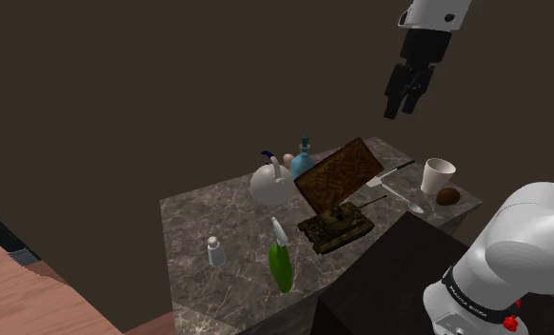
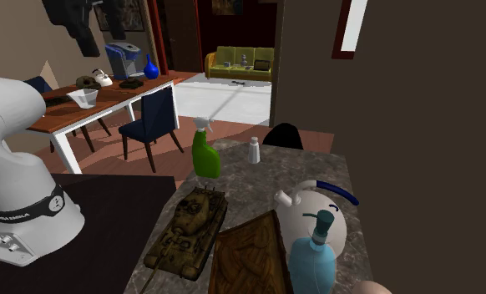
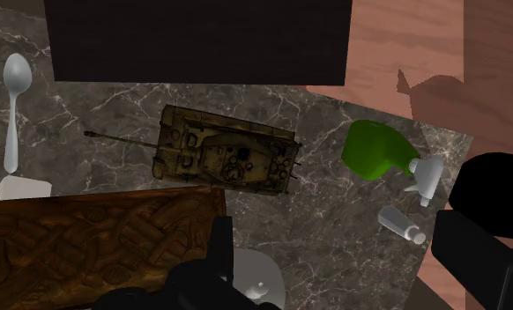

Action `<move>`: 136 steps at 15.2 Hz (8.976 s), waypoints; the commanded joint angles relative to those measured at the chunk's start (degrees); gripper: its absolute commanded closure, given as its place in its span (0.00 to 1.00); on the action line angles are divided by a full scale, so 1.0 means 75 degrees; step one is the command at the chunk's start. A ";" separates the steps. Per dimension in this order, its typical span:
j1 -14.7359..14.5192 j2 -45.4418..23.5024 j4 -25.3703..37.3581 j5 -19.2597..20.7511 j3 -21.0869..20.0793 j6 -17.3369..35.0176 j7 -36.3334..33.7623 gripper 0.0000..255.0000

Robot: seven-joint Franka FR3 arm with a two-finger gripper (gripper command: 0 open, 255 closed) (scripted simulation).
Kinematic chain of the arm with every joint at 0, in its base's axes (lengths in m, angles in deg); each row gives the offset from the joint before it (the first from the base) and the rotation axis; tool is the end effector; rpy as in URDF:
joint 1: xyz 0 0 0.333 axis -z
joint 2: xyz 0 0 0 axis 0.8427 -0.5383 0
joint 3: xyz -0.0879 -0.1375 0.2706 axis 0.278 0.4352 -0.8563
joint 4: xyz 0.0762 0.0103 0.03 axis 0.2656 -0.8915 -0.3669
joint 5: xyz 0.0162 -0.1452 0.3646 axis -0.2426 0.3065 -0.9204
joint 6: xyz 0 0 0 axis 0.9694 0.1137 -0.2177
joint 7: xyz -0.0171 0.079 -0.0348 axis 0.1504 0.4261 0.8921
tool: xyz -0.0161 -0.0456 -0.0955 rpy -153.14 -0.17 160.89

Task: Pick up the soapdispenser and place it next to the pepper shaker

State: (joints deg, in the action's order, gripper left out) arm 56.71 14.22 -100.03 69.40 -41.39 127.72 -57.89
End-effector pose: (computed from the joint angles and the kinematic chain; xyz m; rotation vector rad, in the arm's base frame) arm 0.2957 -0.0099 0.6139 -2.9705 -0.0593 0.0328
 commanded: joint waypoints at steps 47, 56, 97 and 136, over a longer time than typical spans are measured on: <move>0.0333 -0.9741 0.4973 -0.0732 0.0821 0.4221 0.2514 0.00; 0.0333 -0.9741 0.4973 -0.0732 0.0821 0.4221 0.2514 1.00; 0.0428 -0.9115 0.7759 -0.0485 0.0929 0.0853 0.2036 1.00; -0.1566 -0.6648 0.6436 -0.0151 -0.0038 0.0129 -0.0986 1.00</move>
State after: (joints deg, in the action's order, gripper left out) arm 45.85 -36.74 -50.16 68.18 -40.99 127.96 -63.74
